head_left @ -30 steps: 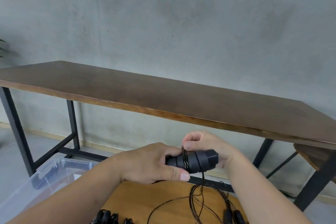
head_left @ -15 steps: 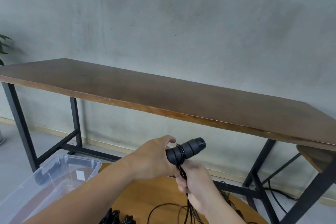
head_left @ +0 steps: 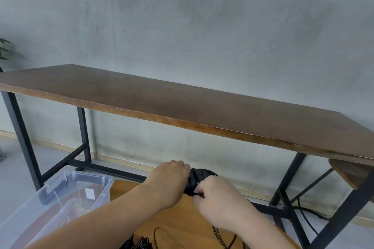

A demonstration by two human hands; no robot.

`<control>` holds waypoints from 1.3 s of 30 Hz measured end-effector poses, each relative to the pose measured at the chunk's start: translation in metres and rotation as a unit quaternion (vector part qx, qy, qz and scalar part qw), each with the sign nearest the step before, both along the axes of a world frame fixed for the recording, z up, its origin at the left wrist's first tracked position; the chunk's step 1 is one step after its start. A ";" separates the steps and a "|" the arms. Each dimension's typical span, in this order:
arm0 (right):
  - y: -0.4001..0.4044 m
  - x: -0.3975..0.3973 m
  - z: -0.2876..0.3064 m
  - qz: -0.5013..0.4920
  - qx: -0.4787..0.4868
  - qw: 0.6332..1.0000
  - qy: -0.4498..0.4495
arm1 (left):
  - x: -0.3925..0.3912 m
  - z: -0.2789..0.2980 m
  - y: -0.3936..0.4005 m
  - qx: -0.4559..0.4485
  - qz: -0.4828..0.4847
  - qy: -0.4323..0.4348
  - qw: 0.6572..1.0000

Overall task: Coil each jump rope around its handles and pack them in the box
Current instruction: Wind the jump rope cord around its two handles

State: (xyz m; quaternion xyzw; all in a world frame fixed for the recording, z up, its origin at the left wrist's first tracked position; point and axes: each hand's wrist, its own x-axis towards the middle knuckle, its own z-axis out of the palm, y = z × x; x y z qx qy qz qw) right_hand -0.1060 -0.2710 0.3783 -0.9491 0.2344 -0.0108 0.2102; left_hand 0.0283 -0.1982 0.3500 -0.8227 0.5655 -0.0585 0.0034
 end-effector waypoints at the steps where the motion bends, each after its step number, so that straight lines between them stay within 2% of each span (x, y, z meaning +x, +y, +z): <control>1: -0.003 0.001 0.008 0.007 -0.011 1.000 0.011 | -0.002 -0.001 0.000 0.004 -0.017 -0.013 1.000; 6: -0.014 0.000 0.040 0.025 -0.018 0.999 0.010 | -0.008 0.005 0.000 -0.003 -0.057 -0.088 0.995; 8: -0.024 0.003 0.053 0.035 0.007 0.999 0.005 | -0.011 0.006 0.002 0.013 -0.062 -0.083 0.995; 13: -0.064 0.012 0.056 0.067 0.128 0.989 -0.012 | -0.016 0.018 0.013 0.006 -0.063 0.079 0.995; 17: -0.080 0.014 0.039 0.051 0.292 0.954 -0.043 | -0.023 0.027 0.019 0.005 -0.076 0.179 0.981; 20: -0.080 0.017 0.019 0.031 0.416 0.906 -0.076 | -0.025 0.033 0.022 -0.046 -0.075 0.244 0.966; 24: -0.074 0.018 -0.011 -0.009 0.565 0.812 -0.147 | -0.023 0.039 0.027 -0.097 -0.061 0.294 0.949; 26: -0.069 0.015 -0.028 -0.067 0.649 0.735 -0.185 | -0.023 0.039 0.028 -0.105 -0.059 0.320 0.940; 28: -0.065 0.011 -0.042 -0.082 0.720 0.655 -0.215 | -0.024 0.038 0.027 -0.108 -0.055 0.349 0.929; 30: -0.056 0.009 -0.049 -0.064 0.759 0.609 -0.223 | -0.024 0.036 0.025 -0.109 -0.050 0.363 0.924; 32: -0.044 0.009 -0.050 -0.060 0.753 0.613 -0.231 | -0.023 0.034 0.022 -0.114 -0.036 0.368 0.922; 39: -0.013 0.007 -0.062 -0.130 0.659 0.696 -0.255 | -0.011 0.026 0.007 -0.186 0.037 0.292 0.937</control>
